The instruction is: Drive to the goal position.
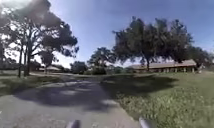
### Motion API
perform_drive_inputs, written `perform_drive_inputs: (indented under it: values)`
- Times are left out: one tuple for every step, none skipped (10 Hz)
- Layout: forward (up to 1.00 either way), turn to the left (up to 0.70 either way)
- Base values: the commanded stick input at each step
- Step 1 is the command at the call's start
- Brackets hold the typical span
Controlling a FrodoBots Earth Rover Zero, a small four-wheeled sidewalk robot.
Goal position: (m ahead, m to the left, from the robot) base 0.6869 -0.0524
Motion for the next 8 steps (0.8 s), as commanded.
perform_drive_inputs:
  values:
    - [0.00,0.70]
    - [0.00,0.68]
    - [0.00,0.60]
    - [0.00,0.53]
    - [0.00,0.46]
    - [0.00,0.38]
    - [0.00,0.31]
    - [0.00,0.24]
